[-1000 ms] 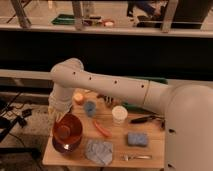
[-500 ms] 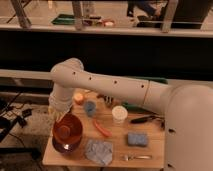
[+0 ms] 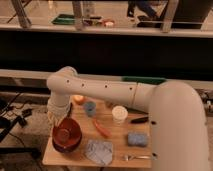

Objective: Stack bowls into tray

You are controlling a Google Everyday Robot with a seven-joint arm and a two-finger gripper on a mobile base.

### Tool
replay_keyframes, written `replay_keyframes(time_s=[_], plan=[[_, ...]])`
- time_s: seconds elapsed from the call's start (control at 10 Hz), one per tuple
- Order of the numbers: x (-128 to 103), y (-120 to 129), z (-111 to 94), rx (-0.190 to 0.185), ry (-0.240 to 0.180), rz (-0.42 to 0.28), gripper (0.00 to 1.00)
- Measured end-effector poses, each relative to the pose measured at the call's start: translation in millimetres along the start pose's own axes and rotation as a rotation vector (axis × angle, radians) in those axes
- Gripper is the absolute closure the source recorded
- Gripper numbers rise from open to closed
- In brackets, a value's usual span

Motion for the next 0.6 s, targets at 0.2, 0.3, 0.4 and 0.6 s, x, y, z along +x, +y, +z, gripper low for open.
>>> replay_keyframes(time_s=[0.2,0.3,0.4,0.6], plan=[[3.7,-1.1,6.8,-0.026,0.001,-0.008,0.93],[4.7,0.4,7.2,-0.029,0.001,-0.006,0.93],[4.3,0.9,7.3,-0.033,0.001,-0.007,0.89],[4.1,0.6,7.6,-0.032,0.000,-0.008,0.70]])
